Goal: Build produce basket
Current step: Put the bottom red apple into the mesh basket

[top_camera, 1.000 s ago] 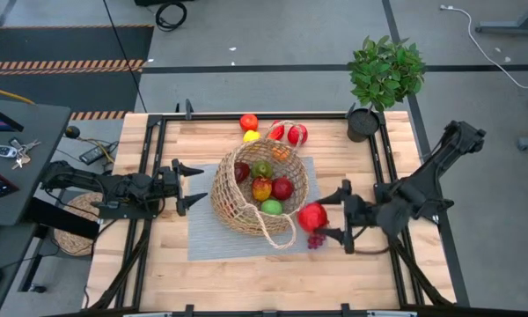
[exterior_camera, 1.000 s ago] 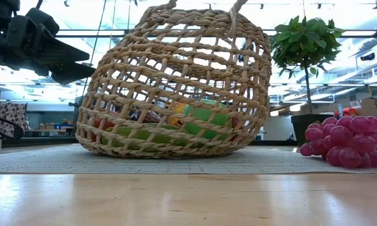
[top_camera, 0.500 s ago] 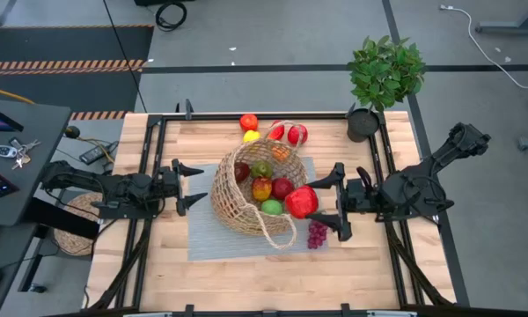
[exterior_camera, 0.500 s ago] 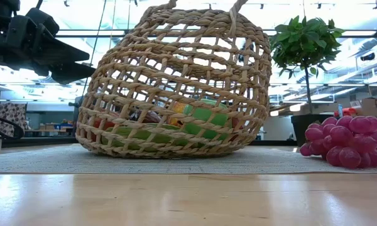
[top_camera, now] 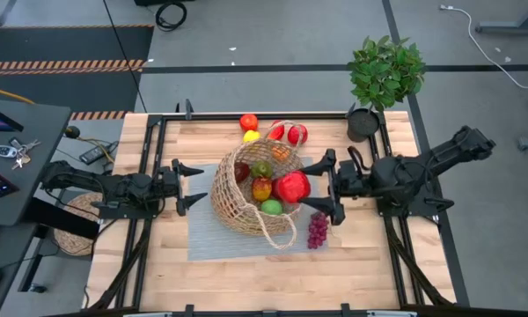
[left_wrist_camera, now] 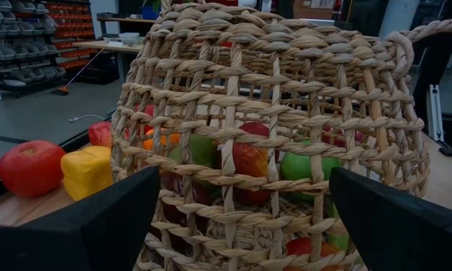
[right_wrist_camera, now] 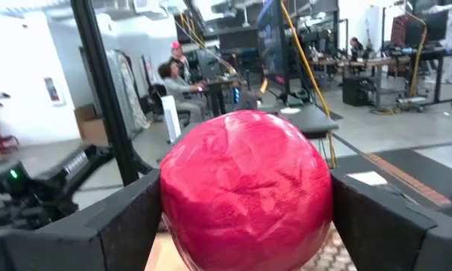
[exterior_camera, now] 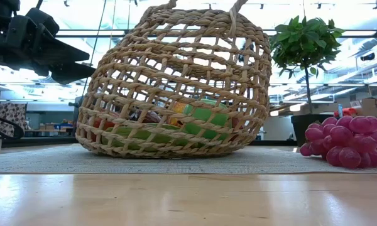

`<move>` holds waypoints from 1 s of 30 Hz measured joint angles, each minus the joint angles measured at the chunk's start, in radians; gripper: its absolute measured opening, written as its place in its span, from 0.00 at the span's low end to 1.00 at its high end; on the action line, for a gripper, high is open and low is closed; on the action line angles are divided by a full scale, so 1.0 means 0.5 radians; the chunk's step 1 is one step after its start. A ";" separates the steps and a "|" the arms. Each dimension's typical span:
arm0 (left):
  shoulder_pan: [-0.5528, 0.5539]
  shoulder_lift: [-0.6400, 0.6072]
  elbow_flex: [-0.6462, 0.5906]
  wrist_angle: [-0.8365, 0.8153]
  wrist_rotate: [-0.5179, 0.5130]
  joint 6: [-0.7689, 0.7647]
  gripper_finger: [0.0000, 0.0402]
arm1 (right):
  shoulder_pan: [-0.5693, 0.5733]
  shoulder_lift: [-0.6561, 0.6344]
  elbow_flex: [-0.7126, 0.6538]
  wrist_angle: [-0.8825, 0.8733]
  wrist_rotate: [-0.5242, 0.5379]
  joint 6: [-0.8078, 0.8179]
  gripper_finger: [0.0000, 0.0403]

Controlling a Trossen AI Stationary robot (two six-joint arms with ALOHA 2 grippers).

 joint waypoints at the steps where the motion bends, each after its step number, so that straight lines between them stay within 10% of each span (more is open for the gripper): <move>1: 0.000 0.000 0.000 0.000 0.000 0.000 0.98 | -0.016 0.000 0.026 0.000 -0.025 -0.001 0.88; 30: 0.000 0.000 0.000 -0.001 0.000 0.000 0.98 | -0.179 0.213 0.463 -0.288 -0.093 -0.039 0.88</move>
